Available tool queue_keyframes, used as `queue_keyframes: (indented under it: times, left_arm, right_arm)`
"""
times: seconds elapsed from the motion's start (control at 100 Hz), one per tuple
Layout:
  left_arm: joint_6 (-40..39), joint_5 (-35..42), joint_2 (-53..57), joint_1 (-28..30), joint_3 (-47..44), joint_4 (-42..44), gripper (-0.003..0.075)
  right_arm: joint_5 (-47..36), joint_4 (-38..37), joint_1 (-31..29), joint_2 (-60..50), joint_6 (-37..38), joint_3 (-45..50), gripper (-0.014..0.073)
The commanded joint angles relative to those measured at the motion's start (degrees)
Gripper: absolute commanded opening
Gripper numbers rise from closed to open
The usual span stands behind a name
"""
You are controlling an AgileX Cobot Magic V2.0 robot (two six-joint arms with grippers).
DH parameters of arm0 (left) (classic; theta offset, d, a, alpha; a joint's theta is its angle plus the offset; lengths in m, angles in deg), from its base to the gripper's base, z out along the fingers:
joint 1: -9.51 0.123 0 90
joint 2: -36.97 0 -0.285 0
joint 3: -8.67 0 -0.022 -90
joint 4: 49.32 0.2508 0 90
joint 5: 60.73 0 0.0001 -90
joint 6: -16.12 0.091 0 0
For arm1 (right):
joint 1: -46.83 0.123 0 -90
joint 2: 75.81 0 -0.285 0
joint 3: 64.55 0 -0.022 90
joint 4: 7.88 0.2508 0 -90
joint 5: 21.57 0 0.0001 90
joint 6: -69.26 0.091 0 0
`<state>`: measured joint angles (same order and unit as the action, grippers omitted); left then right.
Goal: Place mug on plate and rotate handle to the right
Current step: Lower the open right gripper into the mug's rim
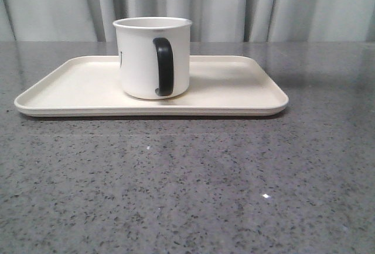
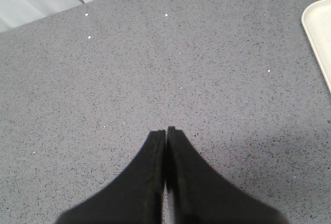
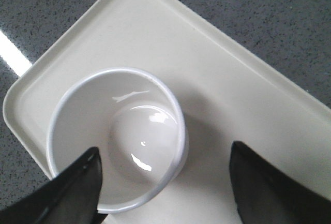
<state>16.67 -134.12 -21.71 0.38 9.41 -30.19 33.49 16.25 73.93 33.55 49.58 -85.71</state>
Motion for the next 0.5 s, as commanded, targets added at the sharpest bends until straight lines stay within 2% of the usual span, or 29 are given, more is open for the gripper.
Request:
queue_keyframes:
  times: [0.0, 0.49]
  left_arm:
    - [-0.56, 2.89, 0.31, 0.13, 1.21, 1.15, -0.0020]
    - [-0.56, 2.89, 0.31, 0.13, 1.21, 1.15, -0.0020]
  right_arm:
    - [-1.69, 1.98, 0.26, -2.29, -0.45, -1.67, 0.0517]
    - [-1.84, 1.98, 0.84, -1.43, -0.45, -1.67, 0.0517]
